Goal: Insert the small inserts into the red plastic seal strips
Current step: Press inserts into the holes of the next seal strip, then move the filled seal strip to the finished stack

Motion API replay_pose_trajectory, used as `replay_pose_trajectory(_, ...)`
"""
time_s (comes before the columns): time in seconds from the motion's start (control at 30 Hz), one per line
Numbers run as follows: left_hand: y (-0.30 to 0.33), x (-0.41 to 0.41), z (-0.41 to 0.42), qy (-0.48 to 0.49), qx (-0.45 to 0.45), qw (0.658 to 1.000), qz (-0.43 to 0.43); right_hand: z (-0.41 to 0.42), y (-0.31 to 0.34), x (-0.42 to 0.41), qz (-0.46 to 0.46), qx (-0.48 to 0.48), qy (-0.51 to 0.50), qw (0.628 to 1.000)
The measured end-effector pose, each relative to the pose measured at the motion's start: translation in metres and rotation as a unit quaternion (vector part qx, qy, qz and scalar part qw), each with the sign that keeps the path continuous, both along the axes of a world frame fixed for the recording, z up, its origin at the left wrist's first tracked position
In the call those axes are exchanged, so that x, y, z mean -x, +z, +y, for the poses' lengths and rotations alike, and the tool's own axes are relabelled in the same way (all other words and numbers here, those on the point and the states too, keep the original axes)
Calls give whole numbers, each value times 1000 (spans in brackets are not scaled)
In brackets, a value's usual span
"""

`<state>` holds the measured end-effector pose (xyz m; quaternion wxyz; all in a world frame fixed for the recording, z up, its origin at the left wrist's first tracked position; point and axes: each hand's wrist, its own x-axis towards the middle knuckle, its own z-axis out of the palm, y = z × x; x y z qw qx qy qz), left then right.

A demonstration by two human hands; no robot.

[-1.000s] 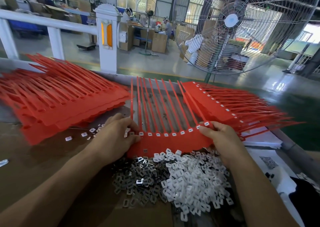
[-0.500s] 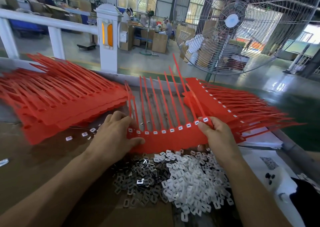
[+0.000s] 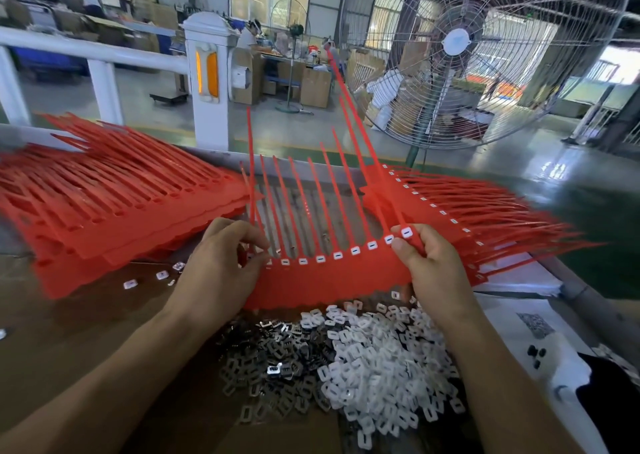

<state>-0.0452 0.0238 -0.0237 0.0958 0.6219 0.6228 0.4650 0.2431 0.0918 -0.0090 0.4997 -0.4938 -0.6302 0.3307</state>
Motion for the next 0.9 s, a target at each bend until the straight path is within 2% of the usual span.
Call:
replay_pose_trajectory(0.13, 3, -2, -1, -9, -27, 999, -42, 2, -1, -2, -11, -27, -18, 999)
replay_pose_trajectory(0.3, 6, -5, -2, -53, -54, 995, -60, 2, 0, -1, 26, -22, -41, 999)
replay_pose_trajectory(0.67, 11, -10, -9, -111, -42, 992, -51, 0, 5, -4, 29, -54, -119, 991)
replay_pose_trajectory(0.9, 8, -12, -9, -137, -44, 990, 3, 6, 4, -8, 58, -78, -191, 977)
